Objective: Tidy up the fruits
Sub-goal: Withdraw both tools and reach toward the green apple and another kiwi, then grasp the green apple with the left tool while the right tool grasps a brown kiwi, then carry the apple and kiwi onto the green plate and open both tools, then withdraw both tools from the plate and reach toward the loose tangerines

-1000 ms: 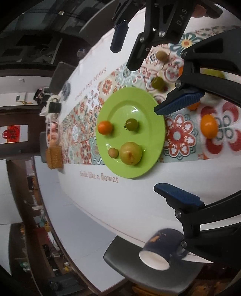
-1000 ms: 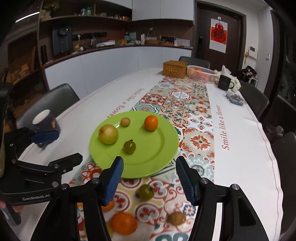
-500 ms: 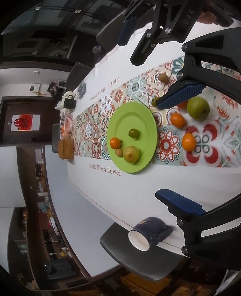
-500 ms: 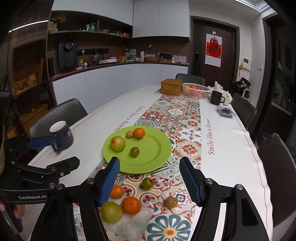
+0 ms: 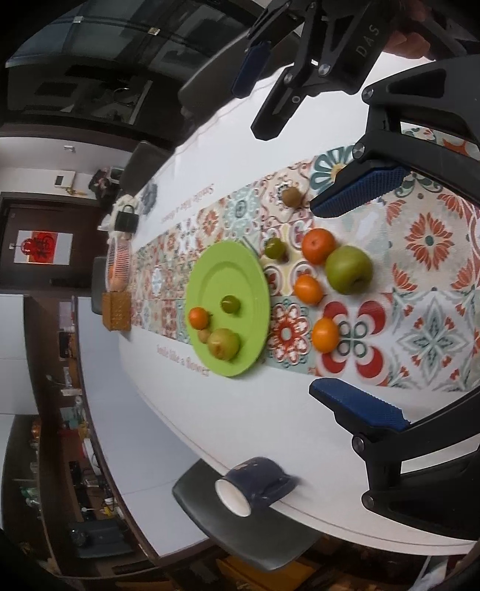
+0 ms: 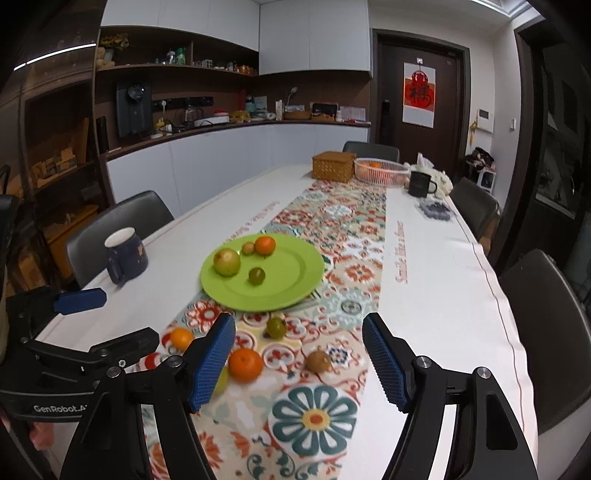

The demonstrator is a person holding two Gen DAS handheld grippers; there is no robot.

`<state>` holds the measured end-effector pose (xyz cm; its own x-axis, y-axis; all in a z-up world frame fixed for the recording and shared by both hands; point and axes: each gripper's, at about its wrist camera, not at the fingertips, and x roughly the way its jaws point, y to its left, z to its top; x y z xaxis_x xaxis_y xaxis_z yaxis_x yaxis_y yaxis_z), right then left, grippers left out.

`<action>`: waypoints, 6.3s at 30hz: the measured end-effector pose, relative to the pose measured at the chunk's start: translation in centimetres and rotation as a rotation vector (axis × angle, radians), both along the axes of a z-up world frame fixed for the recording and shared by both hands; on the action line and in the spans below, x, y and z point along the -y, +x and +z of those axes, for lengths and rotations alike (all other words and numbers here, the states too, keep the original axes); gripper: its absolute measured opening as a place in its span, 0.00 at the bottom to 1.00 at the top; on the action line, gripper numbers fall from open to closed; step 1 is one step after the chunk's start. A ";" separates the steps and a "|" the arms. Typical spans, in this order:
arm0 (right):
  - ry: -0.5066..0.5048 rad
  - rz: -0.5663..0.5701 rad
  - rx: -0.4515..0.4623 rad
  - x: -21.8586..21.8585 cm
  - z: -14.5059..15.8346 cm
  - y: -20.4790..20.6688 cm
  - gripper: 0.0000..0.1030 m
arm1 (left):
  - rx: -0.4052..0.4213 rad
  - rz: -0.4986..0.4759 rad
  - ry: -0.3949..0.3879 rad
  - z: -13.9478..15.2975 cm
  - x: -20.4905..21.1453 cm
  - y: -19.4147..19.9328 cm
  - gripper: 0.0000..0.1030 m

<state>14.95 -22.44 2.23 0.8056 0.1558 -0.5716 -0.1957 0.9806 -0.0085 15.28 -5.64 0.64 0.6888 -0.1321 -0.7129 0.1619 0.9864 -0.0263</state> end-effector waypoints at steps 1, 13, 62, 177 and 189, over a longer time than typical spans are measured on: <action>-0.006 -0.003 -0.007 0.1 -0.3 -0.1 0.70 | -0.008 -0.001 -0.003 -0.4 0.1 -0.1 0.87; -0.032 -0.021 -0.112 1.1 -5.3 1.2 0.70 | -0.070 -0.035 0.051 -5.3 1.8 0.7 0.87; -0.060 0.022 -0.221 -1.0 -10.4 6.4 0.29 | -0.144 -0.101 0.007 -9.8 2.8 4.0 0.48; 0.002 -0.001 -0.048 -5.4 0.9 6.4 0.59 | 0.103 -0.058 0.073 3.6 -4.5 6.8 0.78; -0.031 0.027 -0.066 -7.2 -0.4 2.2 0.62 | 0.096 -0.055 0.070 2.3 -6.0 2.8 0.81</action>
